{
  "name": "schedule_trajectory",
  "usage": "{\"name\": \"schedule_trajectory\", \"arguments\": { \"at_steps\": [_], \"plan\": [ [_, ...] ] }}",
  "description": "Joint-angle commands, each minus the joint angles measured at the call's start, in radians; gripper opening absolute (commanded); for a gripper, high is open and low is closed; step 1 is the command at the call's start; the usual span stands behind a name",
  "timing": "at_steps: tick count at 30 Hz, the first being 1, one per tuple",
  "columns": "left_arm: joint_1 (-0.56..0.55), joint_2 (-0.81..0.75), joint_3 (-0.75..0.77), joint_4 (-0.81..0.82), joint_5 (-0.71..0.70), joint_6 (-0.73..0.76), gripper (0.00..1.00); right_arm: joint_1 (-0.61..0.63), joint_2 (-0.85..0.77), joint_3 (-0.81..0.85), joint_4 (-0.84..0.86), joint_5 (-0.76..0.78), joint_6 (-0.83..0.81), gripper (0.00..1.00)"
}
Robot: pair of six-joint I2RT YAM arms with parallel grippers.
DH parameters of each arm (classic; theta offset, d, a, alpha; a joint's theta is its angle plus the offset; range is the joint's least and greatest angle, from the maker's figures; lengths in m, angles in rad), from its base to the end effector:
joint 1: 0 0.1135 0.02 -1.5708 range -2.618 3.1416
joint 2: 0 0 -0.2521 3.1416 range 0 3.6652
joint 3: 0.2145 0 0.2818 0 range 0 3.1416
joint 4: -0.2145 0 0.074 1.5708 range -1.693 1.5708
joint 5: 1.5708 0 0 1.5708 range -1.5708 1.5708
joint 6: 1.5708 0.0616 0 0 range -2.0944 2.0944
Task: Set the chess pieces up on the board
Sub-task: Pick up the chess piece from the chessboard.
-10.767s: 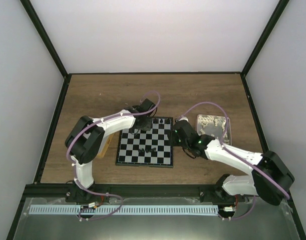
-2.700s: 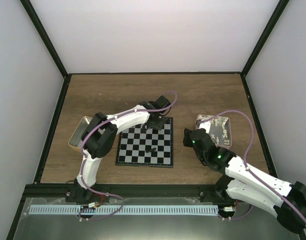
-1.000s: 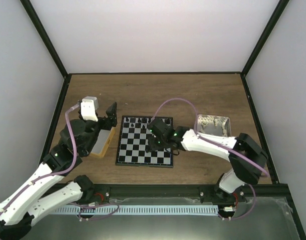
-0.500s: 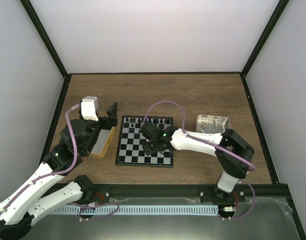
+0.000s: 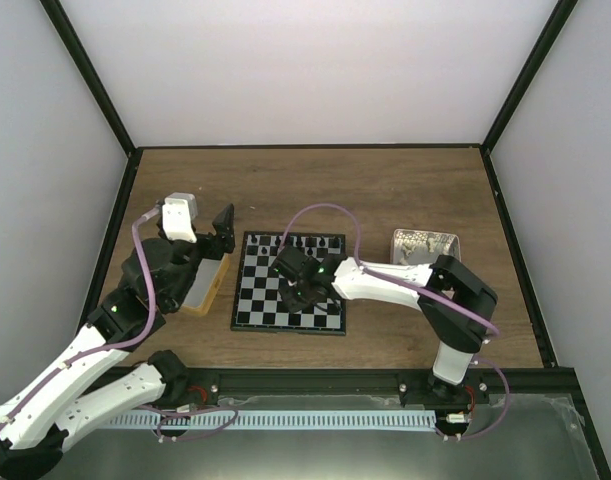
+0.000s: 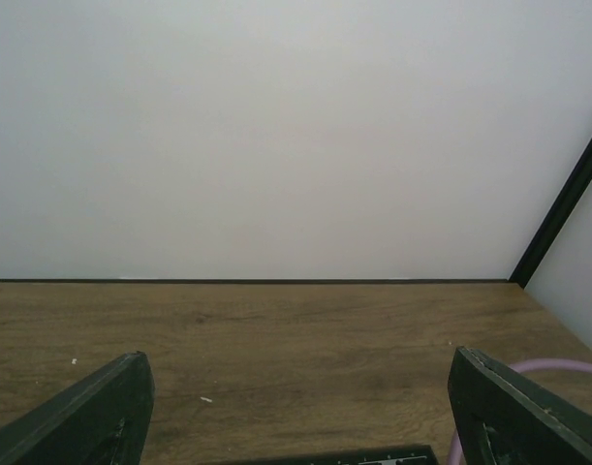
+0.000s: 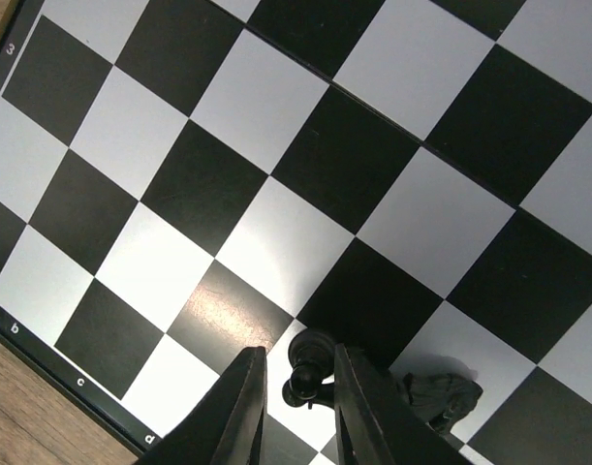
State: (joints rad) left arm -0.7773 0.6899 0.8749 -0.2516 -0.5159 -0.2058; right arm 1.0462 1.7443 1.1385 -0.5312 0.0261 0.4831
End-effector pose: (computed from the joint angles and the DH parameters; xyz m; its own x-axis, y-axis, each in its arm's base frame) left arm 0.1728 -0.1274 0.3751 -0.0994 -0.1516 -0.9834 0.2441 0.9544 -0.1718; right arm 0.1922 0.3290 0.1313 -0.8018 -0.4585 -0.3832 -0.5502 0.8166 0.1743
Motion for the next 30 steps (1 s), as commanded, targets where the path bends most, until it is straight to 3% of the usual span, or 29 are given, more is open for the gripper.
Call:
{"name": "schedule_trajectory", "arguments": {
  "at_steps": [1, 12, 22, 30],
  "plan": [
    [0.003, -0.003, -0.008, 0.02, -0.012, -0.003, 0.85, 0.014, 0.019, 0.043, -0.003, 0.012, -0.006, 0.2],
    [0.004, 0.0, -0.007, 0.018, -0.007, 0.0, 0.85, 0.014, 0.013, 0.035, 0.04, 0.053, 0.014, 0.08],
    [0.003, 0.005, -0.003, 0.012, -0.005, -0.003, 0.85, -0.005, -0.045, 0.046, 0.086, 0.218, 0.093, 0.08],
    [0.003, 0.005, 0.013, -0.006, 0.006, -0.007, 0.85, -0.103, -0.135, -0.043, 0.098, 0.222, 0.107, 0.08]
  ]
}}
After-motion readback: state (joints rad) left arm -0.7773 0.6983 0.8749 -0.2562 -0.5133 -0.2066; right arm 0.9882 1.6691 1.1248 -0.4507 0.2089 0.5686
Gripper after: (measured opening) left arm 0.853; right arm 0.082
